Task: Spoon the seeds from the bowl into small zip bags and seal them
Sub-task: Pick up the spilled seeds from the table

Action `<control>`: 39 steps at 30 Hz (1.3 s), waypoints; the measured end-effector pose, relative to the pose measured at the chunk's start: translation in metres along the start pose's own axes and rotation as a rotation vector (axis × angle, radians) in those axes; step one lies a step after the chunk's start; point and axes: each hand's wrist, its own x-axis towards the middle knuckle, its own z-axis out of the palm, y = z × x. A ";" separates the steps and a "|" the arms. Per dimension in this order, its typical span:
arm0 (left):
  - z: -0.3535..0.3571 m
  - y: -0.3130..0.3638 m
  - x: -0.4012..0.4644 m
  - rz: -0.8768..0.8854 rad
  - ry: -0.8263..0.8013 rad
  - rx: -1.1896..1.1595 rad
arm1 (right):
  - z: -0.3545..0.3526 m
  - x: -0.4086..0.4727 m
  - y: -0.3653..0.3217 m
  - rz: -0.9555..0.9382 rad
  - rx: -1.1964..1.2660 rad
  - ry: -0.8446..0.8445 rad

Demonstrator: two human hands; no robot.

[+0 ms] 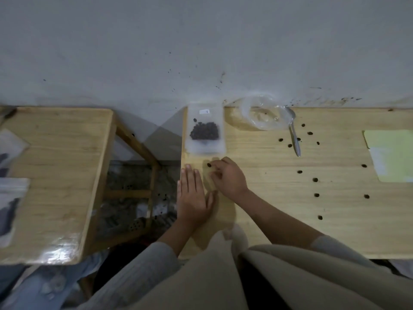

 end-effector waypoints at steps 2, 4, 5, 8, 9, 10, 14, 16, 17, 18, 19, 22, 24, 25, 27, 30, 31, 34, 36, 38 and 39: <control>0.000 0.000 0.000 0.011 0.001 0.038 | 0.003 0.003 -0.002 0.002 -0.033 0.019; 0.001 0.000 0.000 0.015 0.007 0.052 | 0.008 0.004 -0.004 -0.005 -0.067 0.066; 0.002 0.000 0.000 0.015 0.009 0.052 | 0.010 0.005 -0.005 -0.004 -0.078 0.088; 0.003 -0.002 0.001 0.009 0.003 0.052 | 0.014 0.000 -0.003 -0.018 -0.117 0.110; 0.002 -0.002 0.001 0.010 0.002 0.063 | 0.013 -0.002 -0.001 -0.021 -0.108 0.113; 0.001 -0.002 0.001 0.013 0.001 0.075 | 0.011 -0.006 0.000 -0.009 -0.067 0.125; 0.001 -0.002 -0.001 0.011 -0.007 0.082 | -0.007 -0.037 0.005 0.237 0.239 0.273; 0.001 -0.001 -0.001 0.006 0.010 0.085 | -0.020 -0.058 0.010 0.434 0.477 0.279; 0.001 -0.001 -0.001 0.002 0.017 0.087 | -0.026 -0.070 0.014 0.522 0.659 0.267; 0.002 0.000 -0.001 -0.004 0.019 0.088 | -0.033 -0.082 0.017 0.609 0.855 0.258; 0.002 0.000 -0.001 -0.010 0.020 0.086 | -0.040 -0.095 0.022 0.682 0.991 0.261; 0.003 0.001 -0.001 -0.015 0.033 0.070 | -0.054 -0.132 0.040 0.704 0.874 0.374; 0.003 0.001 -0.002 -0.014 0.043 0.063 | -0.058 -0.153 0.056 0.628 0.493 0.428; 0.003 0.001 -0.002 -0.015 0.047 0.057 | -0.060 -0.160 0.064 0.606 0.359 0.436; 0.003 0.002 -0.002 -0.018 0.044 0.048 | -0.065 -0.170 0.077 0.557 0.210 0.411; 0.003 0.002 -0.003 -0.023 0.044 0.044 | -0.063 -0.176 0.092 0.502 0.071 0.288; 0.003 0.002 -0.003 -0.025 0.049 0.045 | -0.061 -0.178 0.096 0.494 0.034 0.279; 0.004 0.002 -0.002 -0.032 0.051 0.043 | -0.056 -0.177 0.102 0.498 -0.009 0.293; 0.004 0.002 -0.002 -0.043 0.050 0.035 | -0.058 -0.174 0.102 0.519 -0.014 0.288; 0.004 0.005 -0.003 -0.062 0.047 0.016 | -0.064 -0.175 0.099 0.594 0.065 0.311; 0.005 0.007 -0.004 -0.072 0.049 0.008 | -0.068 -0.179 0.100 0.624 0.107 0.317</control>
